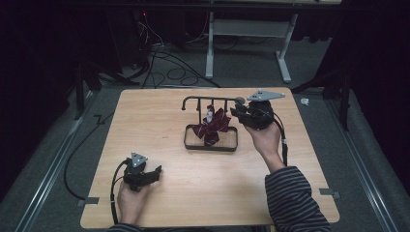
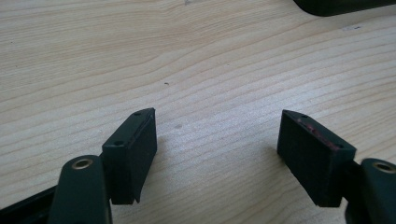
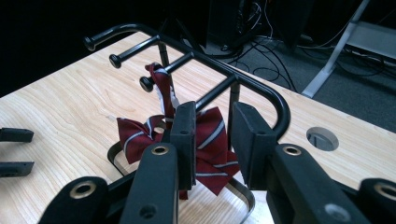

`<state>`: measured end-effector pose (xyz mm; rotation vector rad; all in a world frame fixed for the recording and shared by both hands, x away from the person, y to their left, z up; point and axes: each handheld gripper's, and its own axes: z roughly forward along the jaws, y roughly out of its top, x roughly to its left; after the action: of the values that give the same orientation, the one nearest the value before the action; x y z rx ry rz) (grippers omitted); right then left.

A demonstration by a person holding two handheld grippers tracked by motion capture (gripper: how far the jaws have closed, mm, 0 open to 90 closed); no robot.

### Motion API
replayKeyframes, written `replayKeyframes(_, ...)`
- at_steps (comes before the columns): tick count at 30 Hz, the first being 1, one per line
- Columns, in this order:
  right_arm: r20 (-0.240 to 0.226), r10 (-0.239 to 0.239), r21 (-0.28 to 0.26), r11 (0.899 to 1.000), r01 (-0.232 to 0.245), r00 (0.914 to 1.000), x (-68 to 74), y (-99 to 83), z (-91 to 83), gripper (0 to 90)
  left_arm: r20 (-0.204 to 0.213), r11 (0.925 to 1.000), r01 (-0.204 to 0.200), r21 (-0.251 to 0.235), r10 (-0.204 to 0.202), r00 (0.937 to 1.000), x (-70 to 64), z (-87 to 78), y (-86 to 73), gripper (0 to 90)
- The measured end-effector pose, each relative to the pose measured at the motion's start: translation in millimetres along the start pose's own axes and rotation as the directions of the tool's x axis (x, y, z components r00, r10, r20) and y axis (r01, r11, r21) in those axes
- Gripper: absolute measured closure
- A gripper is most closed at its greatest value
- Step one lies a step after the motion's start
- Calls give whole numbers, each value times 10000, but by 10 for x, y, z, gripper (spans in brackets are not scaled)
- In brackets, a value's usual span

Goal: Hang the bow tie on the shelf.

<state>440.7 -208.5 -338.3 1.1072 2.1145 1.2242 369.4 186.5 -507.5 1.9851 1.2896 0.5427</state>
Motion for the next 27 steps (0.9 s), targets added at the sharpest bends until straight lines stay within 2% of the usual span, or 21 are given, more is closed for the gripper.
replayKeyframes(6, 39, 185, -184, 9997, -184, 9998, -44, -51, -103, 713, -15, 10000, -11, -25, 11, 10000, -3, 2, -1, 290)
replayKeyframes(17, 87, 169, -371, 9992, -166, 9998, -73, -65, -235, 709, -22, 10000, -19, -23, 19, 10000, -4, 3, -1, 291)
replayKeyframes(27, 265, 392, -466, 9982, -380, 9989, -156, -188, -348, 708, -39, 10000, -38, -6, 38, 10000, -6, 3, 0, 291)
